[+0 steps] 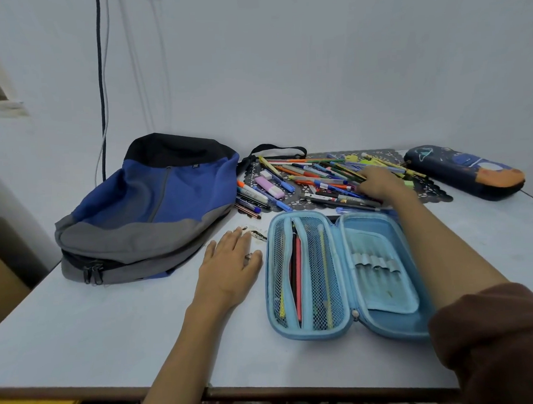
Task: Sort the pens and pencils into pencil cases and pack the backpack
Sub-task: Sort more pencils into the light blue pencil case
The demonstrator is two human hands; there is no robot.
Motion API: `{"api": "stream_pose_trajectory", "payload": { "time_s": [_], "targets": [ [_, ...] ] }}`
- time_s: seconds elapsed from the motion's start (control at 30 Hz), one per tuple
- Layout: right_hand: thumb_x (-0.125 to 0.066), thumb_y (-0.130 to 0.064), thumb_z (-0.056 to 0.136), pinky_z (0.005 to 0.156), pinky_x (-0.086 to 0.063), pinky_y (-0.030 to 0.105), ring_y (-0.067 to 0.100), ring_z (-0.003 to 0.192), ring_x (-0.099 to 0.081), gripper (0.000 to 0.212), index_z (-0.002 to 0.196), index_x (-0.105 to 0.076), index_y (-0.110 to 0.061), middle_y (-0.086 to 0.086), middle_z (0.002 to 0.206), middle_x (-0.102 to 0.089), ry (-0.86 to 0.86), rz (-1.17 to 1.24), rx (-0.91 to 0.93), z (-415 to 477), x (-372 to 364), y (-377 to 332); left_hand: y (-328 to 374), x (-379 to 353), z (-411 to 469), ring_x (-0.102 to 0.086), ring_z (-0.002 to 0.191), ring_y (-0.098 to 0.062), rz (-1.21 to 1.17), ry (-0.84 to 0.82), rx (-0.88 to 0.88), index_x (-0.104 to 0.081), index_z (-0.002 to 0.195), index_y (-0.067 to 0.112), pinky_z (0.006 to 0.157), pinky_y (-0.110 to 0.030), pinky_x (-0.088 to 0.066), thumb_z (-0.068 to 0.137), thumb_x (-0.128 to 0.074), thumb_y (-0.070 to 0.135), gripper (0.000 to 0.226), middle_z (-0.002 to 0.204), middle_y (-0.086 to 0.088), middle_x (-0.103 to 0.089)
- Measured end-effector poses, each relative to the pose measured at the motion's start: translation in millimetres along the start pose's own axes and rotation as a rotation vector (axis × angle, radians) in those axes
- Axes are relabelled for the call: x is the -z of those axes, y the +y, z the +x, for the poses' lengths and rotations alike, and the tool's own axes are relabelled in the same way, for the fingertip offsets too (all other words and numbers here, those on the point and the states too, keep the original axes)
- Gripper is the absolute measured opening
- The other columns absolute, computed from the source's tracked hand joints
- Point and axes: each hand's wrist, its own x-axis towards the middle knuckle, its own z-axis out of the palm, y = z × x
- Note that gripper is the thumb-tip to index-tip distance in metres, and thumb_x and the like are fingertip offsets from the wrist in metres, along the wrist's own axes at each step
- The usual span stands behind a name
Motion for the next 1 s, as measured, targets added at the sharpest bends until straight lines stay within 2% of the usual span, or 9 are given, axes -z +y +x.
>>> {"api": "stream_pose_trajectory", "payload": {
  "time_s": [0.3,0.43,0.63,0.77,0.83,0.93,1.0],
  "targets": [
    [-0.051,-0.021,0.094,0.07,-0.04,0.031,0.03,0.088,-0.057,0.017,0.099,-0.061,-0.009,0.017,0.103,-0.065,0.08,0.063,-0.095,-4.0,0.1,-0.6,0.2,0.1,-0.2,-0.014,0.147,-0.011,-0.001,0.005,0.001,-0.029,0.152,0.023,0.121,-0.039,-0.008,0.102,-0.03,0.04,0.053,0.161,0.004,-0.02],
    [-0.051,-0.014,0.092,0.072,-0.041,0.032,0.033,0.1,-0.058,0.017,0.105,-0.061,-0.013,0.018,0.111,-0.063,0.061,0.022,-0.062,-8.1,1.5,-2.3,0.5,0.1,-0.6,-0.015,0.147,-0.011,-0.001,0.015,-0.005,-0.03,0.151,0.022,0.121,-0.038,-0.009,0.102,-0.03,0.039,0.052,0.161,0.004,-0.021],
    [-0.05,-0.014,0.092,0.073,-0.042,0.032,0.033,0.102,-0.058,0.024,0.113,-0.062,-0.011,0.018,0.112,-0.063,0.075,-0.006,-0.079,-9.7,1.9,-3.5,0.2,-0.3,0.3,-0.014,0.147,-0.011,-0.001,0.014,-0.007,-0.029,0.151,0.023,0.121,-0.038,-0.008,0.101,-0.03,0.04,0.053,0.161,0.004,-0.021],
    [-0.049,-0.019,0.094,0.08,-0.045,0.034,0.032,0.105,-0.057,0.027,0.116,-0.06,-0.008,0.018,0.118,-0.061,0.009,-0.038,-0.07,-5.4,3.0,-4.8,-0.1,-0.3,0.3,-0.015,0.147,-0.011,0.004,0.016,-0.008,-0.029,0.151,0.023,0.121,-0.039,-0.009,0.101,-0.03,0.04,0.052,0.16,0.004,-0.021],
    [-0.049,-0.021,0.094,0.077,-0.044,0.033,0.031,0.102,-0.058,0.022,0.11,-0.06,-0.009,0.016,0.113,-0.063,0.001,-0.038,-0.072,-4.1,3.0,-6.5,-0.7,-0.6,0.5,-0.015,0.147,-0.011,0.004,0.017,-0.01,-0.03,0.151,0.023,0.121,-0.039,-0.009,0.101,-0.03,0.04,0.052,0.16,0.003,-0.022],
    [-0.054,-0.027,0.092,0.073,-0.041,0.033,0.029,0.089,-0.057,0.018,0.095,-0.06,-0.01,0.012,0.099,-0.063,0.091,-0.044,-0.095,-5.1,1.9,-5.6,-0.7,-1.3,0.4,-0.015,0.147,-0.012,0.009,0.015,-0.011,-0.03,0.151,0.022,0.121,-0.04,-0.01,0.101,-0.03,0.041,0.053,0.16,0.003,-0.022],
    [-0.056,-0.027,0.092,0.071,-0.039,0.032,0.028,0.088,-0.057,0.019,0.097,-0.062,-0.01,0.011,0.097,-0.062,0.144,-0.085,-0.09,-5.6,0.0,-4.3,-0.5,-1.1,0.5,-0.015,0.147,-0.012,0.011,0.012,-0.01,-0.03,0.151,0.022,0.121,-0.04,-0.01,0.101,-0.03,0.041,0.053,0.16,0.003,-0.021]
  ]
}}
